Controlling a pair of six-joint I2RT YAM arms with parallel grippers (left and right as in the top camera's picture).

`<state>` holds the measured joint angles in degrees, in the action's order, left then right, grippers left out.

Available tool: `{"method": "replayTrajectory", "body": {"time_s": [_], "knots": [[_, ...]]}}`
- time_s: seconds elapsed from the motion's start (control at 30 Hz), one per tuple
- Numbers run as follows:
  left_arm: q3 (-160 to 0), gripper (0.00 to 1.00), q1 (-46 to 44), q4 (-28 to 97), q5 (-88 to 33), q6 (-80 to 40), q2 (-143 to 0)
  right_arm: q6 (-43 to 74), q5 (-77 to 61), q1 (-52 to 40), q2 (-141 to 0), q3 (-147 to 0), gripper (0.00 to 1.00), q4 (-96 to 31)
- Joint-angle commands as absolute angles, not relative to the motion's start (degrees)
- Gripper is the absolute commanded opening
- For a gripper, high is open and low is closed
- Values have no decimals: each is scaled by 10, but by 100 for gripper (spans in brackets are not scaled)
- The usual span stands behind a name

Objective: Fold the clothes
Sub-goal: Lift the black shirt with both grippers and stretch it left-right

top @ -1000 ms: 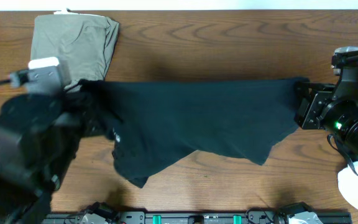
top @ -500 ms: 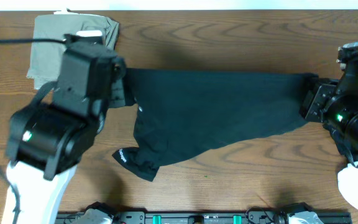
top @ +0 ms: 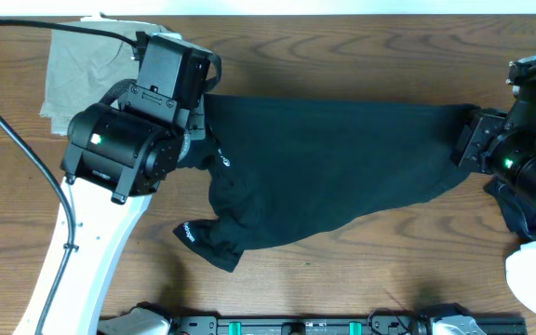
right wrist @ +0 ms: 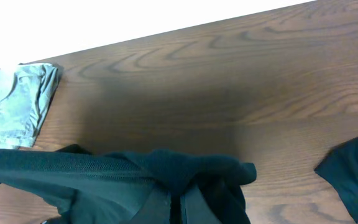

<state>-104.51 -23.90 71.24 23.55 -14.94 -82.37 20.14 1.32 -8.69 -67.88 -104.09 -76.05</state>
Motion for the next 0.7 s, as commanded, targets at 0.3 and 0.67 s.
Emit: {"method": "replayTrajectory", "body": {"time_s": [0.3, 0.67], "knots": [[-1053, 13, -151, 707, 277, -146, -820, 203, 63, -74, -678, -1049, 1, -761], [-1053, 22, -144, 704, 277, -146, -820, 203, 62, -74, -695, -1049, 1, -761]]}}
